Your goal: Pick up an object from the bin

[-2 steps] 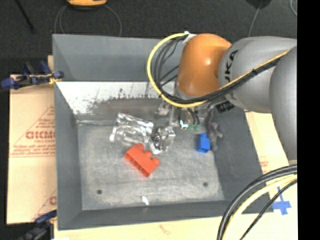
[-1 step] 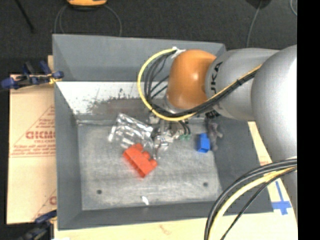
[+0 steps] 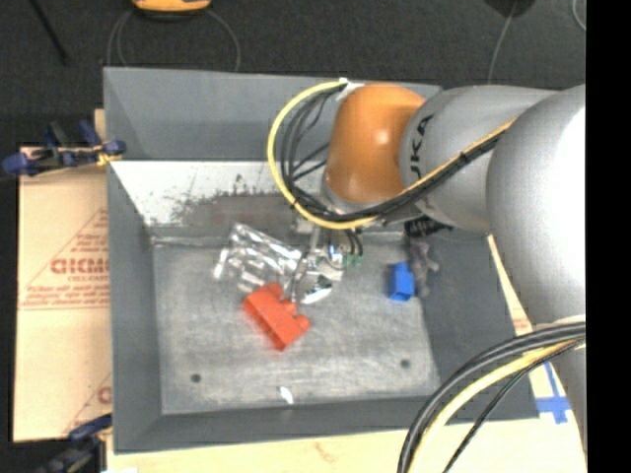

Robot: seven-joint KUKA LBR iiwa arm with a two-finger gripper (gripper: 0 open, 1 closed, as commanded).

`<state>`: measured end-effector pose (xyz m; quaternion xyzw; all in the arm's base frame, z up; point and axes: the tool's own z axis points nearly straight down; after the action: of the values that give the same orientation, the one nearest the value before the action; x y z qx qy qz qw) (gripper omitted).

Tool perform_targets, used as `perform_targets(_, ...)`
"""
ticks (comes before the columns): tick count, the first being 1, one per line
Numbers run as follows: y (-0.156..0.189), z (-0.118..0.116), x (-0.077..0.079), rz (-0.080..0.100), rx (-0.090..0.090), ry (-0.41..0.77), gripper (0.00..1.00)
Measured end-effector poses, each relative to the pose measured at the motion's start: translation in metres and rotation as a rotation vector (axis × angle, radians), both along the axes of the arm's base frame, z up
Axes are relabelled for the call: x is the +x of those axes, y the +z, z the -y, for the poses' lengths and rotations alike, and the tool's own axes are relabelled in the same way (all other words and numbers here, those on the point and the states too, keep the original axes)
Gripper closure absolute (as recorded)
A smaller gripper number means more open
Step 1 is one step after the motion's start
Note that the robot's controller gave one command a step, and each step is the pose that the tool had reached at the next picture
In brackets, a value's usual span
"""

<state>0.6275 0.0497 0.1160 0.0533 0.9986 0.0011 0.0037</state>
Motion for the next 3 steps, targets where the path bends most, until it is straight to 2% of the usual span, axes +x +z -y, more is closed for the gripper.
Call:
perform_targets(1, -0.038, 0.035, 0.002, -0.005, -0.001, -0.078, 0.00)
perform_targets(2, -0.040, -0.015, 0.027, 0.000, -0.010, 0.198, 0.00)
perform_targets(3, -0.038, -0.016, 0.028, 0.009, -0.006, 0.195, 1.00)
